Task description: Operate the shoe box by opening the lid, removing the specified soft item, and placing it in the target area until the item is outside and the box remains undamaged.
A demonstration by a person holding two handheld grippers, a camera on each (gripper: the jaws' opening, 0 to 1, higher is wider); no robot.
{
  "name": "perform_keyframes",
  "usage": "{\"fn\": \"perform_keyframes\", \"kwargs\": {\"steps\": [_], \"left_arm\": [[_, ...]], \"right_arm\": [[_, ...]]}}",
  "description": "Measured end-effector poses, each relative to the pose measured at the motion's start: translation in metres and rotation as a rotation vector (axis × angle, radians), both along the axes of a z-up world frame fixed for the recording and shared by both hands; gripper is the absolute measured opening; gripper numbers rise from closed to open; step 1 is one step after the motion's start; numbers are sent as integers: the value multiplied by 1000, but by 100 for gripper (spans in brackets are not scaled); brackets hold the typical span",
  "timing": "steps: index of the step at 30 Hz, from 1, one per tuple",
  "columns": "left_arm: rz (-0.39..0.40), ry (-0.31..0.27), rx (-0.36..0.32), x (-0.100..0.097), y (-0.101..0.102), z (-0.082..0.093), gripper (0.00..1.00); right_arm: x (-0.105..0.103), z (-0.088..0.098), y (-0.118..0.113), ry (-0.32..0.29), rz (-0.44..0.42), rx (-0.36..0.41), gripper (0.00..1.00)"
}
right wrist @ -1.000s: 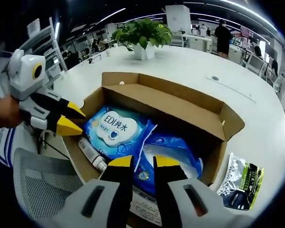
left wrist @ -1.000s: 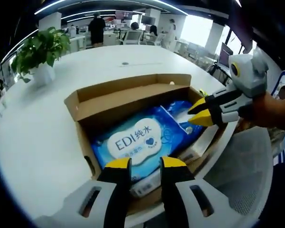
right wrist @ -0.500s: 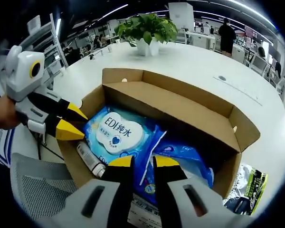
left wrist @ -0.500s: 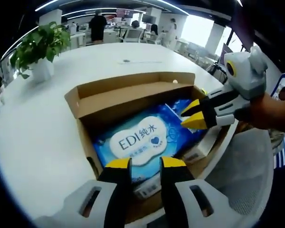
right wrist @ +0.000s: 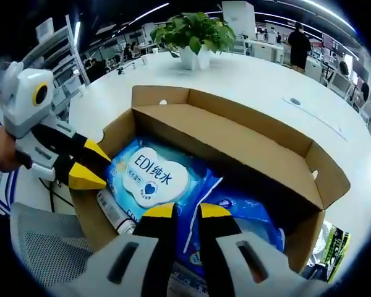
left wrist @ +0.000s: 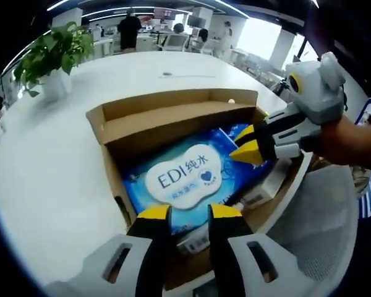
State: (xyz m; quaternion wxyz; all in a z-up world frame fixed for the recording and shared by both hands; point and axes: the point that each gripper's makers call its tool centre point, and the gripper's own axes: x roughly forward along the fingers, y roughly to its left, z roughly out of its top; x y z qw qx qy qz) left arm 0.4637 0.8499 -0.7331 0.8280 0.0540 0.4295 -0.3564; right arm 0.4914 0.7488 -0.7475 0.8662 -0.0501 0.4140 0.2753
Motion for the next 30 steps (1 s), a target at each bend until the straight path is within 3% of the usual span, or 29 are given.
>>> {"fn": "perform_keyframes", "kwargs": {"steps": [7, 16, 30], "left_arm": [[-5, 7, 3, 0, -1, -1, 21], [-21, 3, 12, 0, -6, 0, 21], [2, 20, 24, 6, -6, -7, 22]], "right_arm": [[4, -9, -1, 10, 7, -33, 5], [-2, -1, -1, -6, 32, -48, 0], [-11, 21, -43, -39, -12, -79, 0]]}}
